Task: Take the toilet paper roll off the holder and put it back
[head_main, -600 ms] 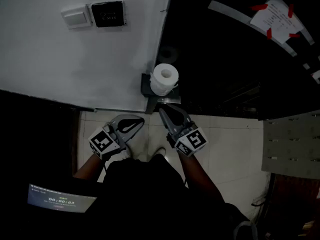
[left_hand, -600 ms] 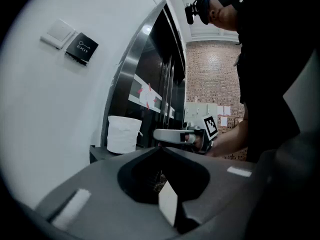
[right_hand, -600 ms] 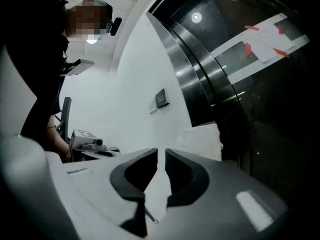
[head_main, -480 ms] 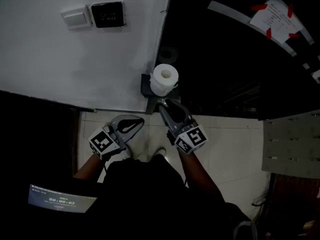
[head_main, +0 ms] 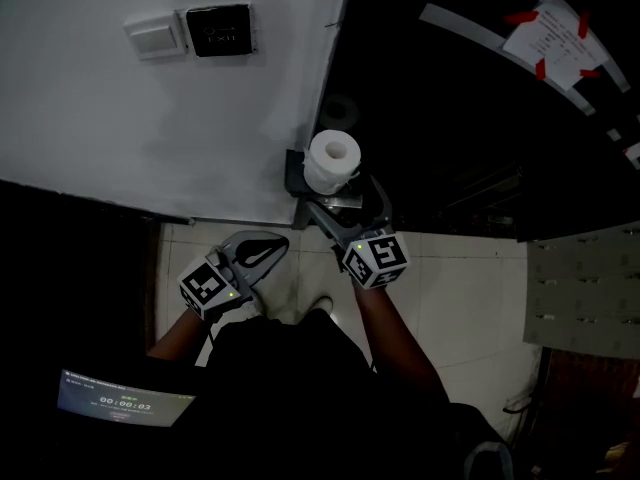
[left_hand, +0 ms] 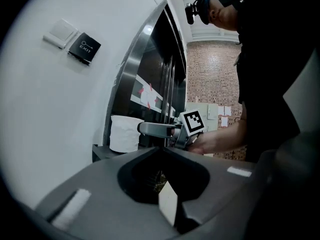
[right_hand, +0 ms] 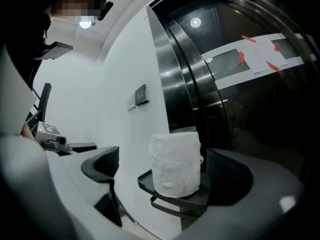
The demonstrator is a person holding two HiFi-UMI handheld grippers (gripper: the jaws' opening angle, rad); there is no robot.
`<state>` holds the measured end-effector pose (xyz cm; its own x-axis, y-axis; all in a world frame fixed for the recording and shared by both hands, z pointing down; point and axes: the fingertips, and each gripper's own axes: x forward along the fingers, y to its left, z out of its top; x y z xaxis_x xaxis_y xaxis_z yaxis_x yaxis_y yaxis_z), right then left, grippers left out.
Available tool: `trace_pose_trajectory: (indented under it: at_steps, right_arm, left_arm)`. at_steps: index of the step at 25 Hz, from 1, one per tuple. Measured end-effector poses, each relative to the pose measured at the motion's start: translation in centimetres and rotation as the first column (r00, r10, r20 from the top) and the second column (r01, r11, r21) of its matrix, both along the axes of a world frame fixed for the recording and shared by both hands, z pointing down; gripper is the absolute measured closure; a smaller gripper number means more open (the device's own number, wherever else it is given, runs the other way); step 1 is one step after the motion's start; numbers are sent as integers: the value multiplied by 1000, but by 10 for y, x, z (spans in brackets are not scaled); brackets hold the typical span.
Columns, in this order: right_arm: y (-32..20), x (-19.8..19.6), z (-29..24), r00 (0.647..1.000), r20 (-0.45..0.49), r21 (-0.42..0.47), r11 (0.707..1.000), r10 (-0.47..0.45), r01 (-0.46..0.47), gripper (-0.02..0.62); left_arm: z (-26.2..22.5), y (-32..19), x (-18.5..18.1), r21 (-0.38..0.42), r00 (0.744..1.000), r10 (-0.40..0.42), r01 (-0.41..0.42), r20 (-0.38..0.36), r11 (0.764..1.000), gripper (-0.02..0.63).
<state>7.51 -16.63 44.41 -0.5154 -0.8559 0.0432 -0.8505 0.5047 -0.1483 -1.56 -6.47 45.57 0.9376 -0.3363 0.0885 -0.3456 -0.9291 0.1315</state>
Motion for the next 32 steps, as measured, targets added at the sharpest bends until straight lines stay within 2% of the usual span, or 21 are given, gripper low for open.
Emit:
trace_pose_trajectory:
  at_steps: [5, 12, 16, 20, 28, 30, 32]
  right_arm:
    - [-14, -4, 4, 999, -32, -23, 1000, 19, -20, 61]
    - [-33, -12, 7, 997, -75, -51, 998, 36, -40, 61]
    - [-47, -13, 7, 993, -98, -64, 995, 67, -74, 61]
    - [-57, -7, 4, 985, -125, -60, 990, 117, -126, 61]
    - [-67, -4, 14, 977, -159, -91, 983, 143, -159, 63]
    - [-68, -2, 17, 977, -154, -106, 980, 150, -168, 84]
    - [-68, -2, 17, 976, -156, -103, 980, 151, -168, 138]
  left_arm:
    - [5, -3, -4, 15, 1000, 0, 0, 0, 1000, 601]
    - [4, -7, -8, -3, 1000, -8, 8, -2, 1000, 601]
    - [2, -9, -13, -20, 1000, -13, 13, -2, 1000, 601]
    - [8, -10, -17, -1, 1000, -16, 16, 5, 1000, 601]
    - [6, -11, -20, -11, 999, -35, 36, 2, 999, 601]
    - [5, -10, -21, -19, 999, -39, 39, 3, 999, 601]
    - [4, -10, -22, -30, 999, -43, 43, 4, 999, 601]
